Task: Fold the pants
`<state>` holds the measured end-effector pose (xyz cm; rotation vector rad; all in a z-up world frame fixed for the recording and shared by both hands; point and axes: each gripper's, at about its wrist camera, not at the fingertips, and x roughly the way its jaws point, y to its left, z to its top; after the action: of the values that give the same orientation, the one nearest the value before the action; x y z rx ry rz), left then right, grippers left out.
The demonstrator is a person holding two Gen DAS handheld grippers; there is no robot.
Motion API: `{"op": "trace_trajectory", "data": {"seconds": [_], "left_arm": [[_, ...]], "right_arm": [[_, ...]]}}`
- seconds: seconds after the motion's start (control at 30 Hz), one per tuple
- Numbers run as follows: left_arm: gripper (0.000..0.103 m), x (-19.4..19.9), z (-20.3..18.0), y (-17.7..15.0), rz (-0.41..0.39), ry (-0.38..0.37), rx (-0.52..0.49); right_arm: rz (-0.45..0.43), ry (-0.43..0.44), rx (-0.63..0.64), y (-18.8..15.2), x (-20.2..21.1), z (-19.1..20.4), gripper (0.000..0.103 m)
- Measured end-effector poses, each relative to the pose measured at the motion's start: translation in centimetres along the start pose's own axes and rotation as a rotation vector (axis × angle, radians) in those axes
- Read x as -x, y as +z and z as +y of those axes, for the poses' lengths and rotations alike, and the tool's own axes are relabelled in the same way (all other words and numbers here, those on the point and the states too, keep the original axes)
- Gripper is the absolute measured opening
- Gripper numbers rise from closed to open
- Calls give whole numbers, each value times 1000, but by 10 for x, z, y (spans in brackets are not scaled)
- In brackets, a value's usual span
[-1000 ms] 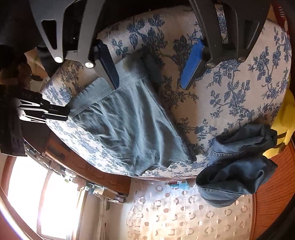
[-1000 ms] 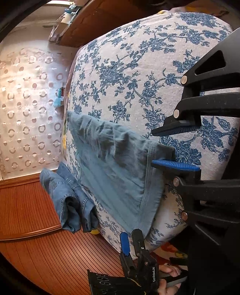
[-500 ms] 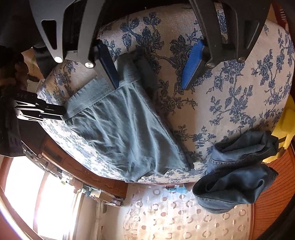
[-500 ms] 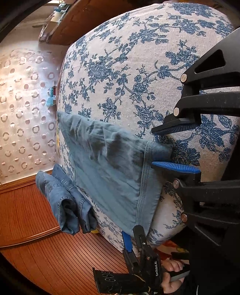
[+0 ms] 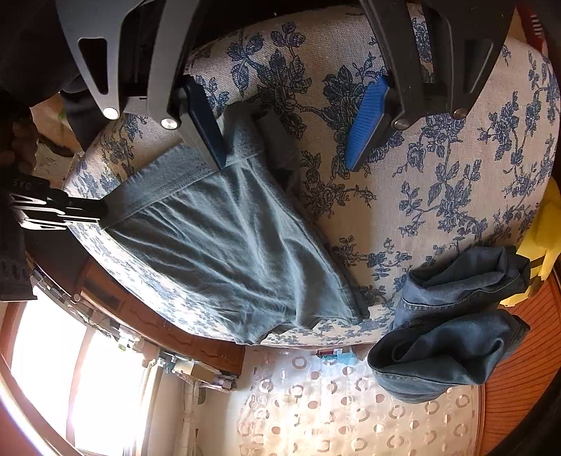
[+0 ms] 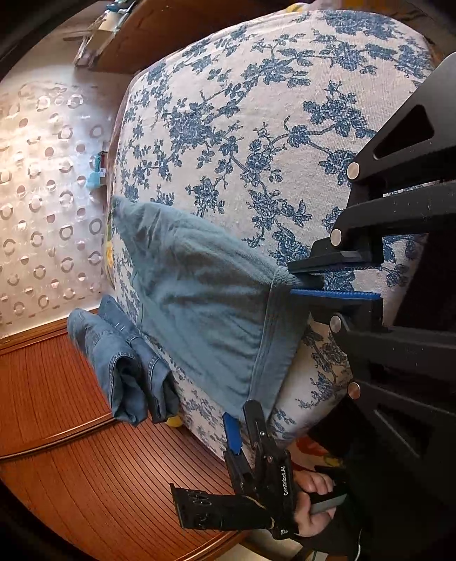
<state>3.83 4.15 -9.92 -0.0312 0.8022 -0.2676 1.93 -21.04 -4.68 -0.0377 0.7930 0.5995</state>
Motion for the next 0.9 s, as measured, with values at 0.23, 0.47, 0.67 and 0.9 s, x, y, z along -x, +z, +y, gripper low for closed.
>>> {"op": "trace_trajectory", "data": {"seconds": [0.23,0.47,0.67,0.9], "left_arm": [[68,4,0,-5,-8,-21,-1],[47,9,-5,-9,-10,-52,-22],[34,8,-2,-7,-14,-76,-4],[30,9,-1,-8,-19,-88,10]], "right_arm": [[6,-19,-7,0,-5,2,9],[4,-31,-26,-2,-10,2,15],[-2,-39,-24,-2,-11,1,20],[0,-29,-33,-3,-13,-3,26]]}}
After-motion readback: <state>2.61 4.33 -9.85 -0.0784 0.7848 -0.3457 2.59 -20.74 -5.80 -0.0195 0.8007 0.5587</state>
